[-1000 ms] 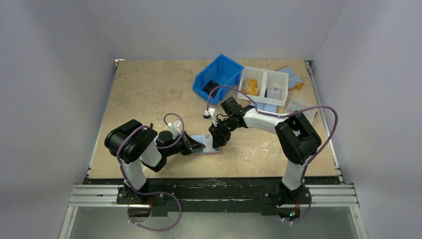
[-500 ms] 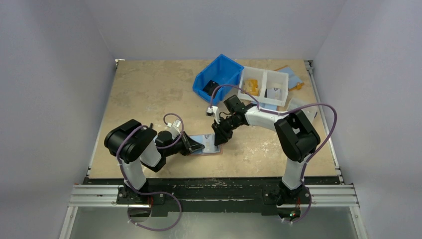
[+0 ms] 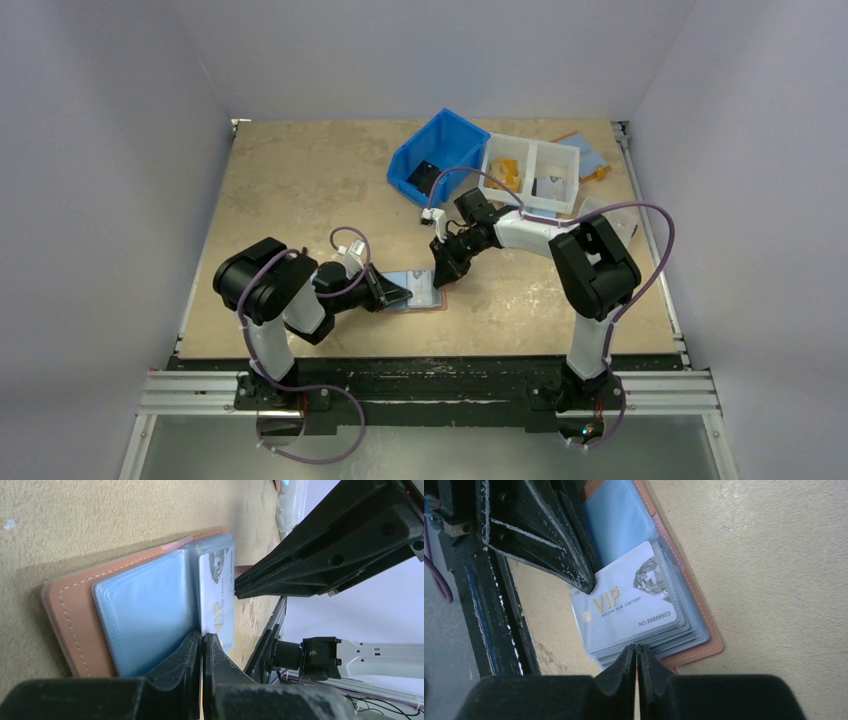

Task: Take the credit cards out of the card holder
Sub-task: Remove the credit card from the card holder.

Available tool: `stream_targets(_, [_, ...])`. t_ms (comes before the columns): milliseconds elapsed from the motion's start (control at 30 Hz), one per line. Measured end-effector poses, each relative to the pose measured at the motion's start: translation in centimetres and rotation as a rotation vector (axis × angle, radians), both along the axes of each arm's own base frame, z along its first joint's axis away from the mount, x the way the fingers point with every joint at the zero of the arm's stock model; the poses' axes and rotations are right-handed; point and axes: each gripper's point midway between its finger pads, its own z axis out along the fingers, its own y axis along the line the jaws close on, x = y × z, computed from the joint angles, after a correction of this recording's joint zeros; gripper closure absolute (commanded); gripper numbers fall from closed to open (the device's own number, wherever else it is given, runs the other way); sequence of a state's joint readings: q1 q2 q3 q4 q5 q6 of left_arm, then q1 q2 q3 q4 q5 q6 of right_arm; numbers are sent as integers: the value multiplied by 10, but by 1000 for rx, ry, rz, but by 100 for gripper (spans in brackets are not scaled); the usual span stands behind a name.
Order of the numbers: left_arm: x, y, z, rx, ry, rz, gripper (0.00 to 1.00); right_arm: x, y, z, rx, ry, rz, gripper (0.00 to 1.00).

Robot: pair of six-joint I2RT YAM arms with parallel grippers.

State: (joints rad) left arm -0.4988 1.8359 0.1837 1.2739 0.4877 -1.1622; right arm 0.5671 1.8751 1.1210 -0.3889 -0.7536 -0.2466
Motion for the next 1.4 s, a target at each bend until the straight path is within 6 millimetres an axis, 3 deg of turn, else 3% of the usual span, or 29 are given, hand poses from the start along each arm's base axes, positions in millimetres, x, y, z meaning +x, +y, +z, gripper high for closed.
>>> stream_targets(200, [0,-2,-1,-6,2,-6,80,2,2,-1,-8,13,-7,97])
stream_targets(433, [-1,-5,0,-24,3,-12,74,6,5,-3,-61,-38,-2,97])
stream_targets(667, [-1,-5,0,-28,11,-9,79,4,8,-3,-154,-136,38,97])
stream_targets(767, [0,-4,-2,-24,17,-2,100,4,8,-4,-181,-167,52,96])
stream_targets(1400, [-6,10,-3,-80,60,34,100,11,13,-6,-230,-222,33,93])
